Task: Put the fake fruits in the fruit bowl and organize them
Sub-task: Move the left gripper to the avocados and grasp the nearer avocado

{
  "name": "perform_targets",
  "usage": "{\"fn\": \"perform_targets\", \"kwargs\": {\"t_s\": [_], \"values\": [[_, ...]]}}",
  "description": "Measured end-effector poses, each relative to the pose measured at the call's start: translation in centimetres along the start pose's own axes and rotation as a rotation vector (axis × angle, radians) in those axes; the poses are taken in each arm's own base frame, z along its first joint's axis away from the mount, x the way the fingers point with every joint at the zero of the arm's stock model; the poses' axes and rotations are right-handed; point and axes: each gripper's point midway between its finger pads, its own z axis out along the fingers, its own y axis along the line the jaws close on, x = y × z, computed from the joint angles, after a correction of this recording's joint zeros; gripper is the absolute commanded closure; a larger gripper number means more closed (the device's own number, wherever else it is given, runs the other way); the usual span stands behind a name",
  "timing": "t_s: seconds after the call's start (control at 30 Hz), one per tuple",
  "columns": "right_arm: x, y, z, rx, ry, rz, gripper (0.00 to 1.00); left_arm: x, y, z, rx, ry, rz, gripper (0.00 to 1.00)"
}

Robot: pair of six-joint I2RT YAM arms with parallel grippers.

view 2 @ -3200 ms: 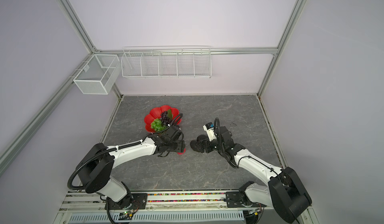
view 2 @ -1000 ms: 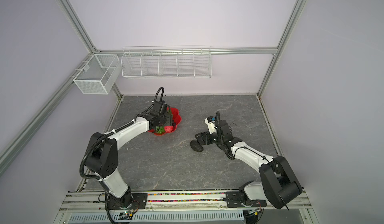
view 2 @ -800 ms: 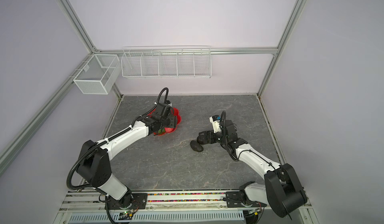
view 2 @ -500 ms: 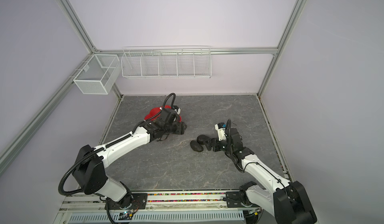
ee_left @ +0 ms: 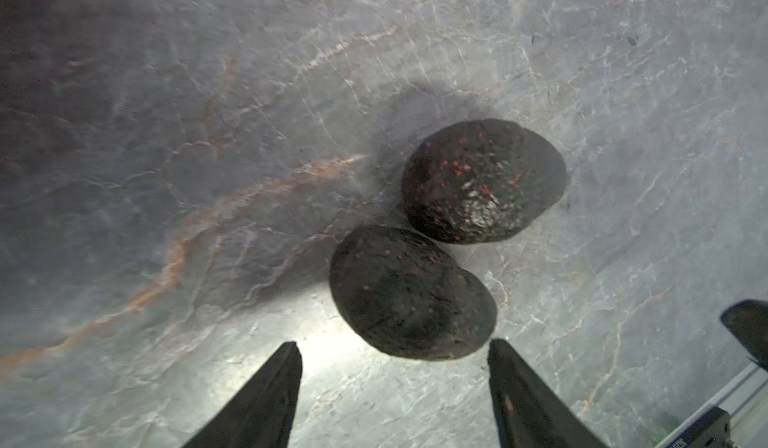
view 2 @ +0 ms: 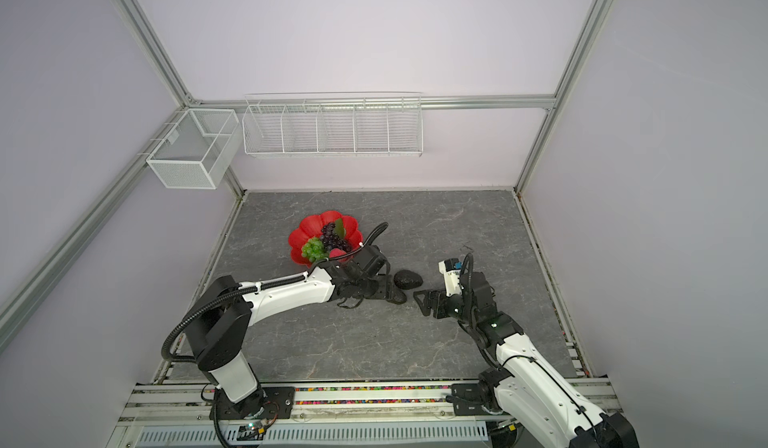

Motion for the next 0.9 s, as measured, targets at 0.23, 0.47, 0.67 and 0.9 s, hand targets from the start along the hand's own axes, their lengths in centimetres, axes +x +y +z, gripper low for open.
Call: {"fn": "perform_targets", "kwargs": {"t_s": [0.23, 0.47, 0.67, 0.9], "values": [[0.4, 0.0, 0.2, -0.010, 0.014, 0.003, 0.12, 0.1, -1.1, 0.8, 0.040, -0.002, -0.086, 0.24], [0.6, 0.2, 0.2, -0.024, 0.017, -0.014, 0.12, 1.2, -0.6, 4.6, -0.041, 0.031, -0.124, 0.24], [0.8, 0.2, 0.4, -0.028, 0.030, -0.026, 0.12, 0.5, -0.7, 4.9, -0.085, 0.011, -0.117, 0.28], [1.1, 0.0, 0.9, -0.028, 0.049, -0.021, 0.12, 1.1, 1.0, 4.7, -0.162, 0.026, -0.100, 0.39]]}}
